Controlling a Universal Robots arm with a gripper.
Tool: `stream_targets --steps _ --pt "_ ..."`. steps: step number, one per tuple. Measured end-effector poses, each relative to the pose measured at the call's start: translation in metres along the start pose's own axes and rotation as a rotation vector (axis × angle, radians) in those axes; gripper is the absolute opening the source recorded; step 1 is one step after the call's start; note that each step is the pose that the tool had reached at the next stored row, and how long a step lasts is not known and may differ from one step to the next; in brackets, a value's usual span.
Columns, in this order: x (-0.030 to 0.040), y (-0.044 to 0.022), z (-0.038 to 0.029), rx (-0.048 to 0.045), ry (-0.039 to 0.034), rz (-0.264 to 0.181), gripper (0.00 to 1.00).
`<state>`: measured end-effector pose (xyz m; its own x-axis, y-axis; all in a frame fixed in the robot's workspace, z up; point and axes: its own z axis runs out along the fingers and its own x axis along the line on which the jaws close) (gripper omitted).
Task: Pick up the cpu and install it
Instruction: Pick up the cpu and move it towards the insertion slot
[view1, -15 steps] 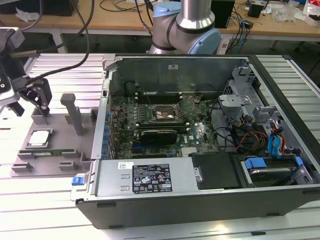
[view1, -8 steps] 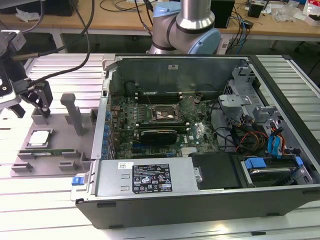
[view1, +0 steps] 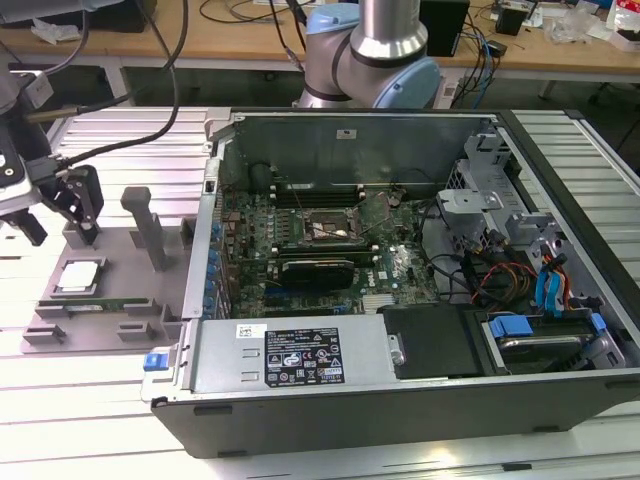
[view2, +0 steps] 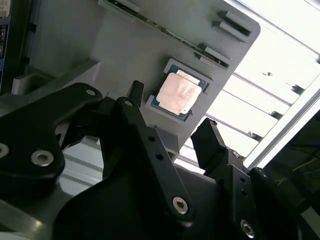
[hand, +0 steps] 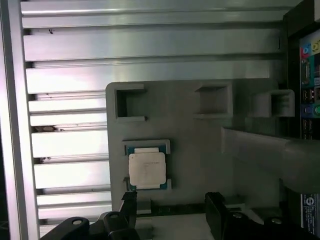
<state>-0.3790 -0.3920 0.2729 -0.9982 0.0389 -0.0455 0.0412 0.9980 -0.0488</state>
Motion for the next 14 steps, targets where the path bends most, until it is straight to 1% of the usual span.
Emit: stream_targets --steps 3,6,9,11,14 --pt "0.0055 0.0 0.0029 -0.0031 -0.0013 -0.029 0.66" --pt "0.009 0.0 0.0057 -0.0085 -0.002 -0.043 0.66" --pt "0.0116 0.0001 0.0101 -0.0103 -0.0021 -0.052 0.66" --pt "0.0151 0.0002 0.0144 -0.0104 -0.0023 -0.053 0.66" --pt "0.0162 0.0004 0.0216 -0.0105 -0.0023 -0.054 0.66"
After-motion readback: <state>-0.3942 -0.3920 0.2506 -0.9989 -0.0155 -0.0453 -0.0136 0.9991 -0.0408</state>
